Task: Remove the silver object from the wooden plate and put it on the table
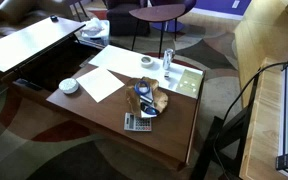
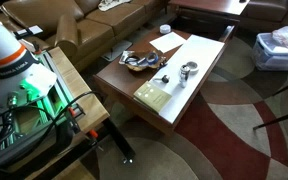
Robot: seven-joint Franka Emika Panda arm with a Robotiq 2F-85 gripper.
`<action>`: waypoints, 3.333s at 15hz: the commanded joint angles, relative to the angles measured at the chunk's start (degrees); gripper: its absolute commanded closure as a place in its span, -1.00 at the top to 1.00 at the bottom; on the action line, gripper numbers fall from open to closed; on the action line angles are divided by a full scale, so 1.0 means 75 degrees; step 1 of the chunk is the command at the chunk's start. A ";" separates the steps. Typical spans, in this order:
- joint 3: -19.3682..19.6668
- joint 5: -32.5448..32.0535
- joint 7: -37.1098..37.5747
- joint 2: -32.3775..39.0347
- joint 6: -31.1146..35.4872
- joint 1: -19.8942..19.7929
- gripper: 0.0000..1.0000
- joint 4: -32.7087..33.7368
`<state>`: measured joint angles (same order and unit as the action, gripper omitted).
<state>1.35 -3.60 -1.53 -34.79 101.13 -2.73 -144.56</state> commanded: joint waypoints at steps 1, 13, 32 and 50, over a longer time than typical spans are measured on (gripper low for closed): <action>0.0030 -0.0014 0.0018 0.0003 -0.0014 0.0038 1.00 0.0012; 0.0088 0.0790 -0.0181 0.0432 0.1673 0.0414 1.00 -0.0268; -0.0486 0.1439 -0.0240 0.4894 0.5086 0.0757 1.00 0.0073; -0.1840 0.2334 -0.1260 0.9223 0.8982 0.0326 1.00 0.1573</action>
<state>-11.27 17.11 -13.44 34.21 168.33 1.36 -132.69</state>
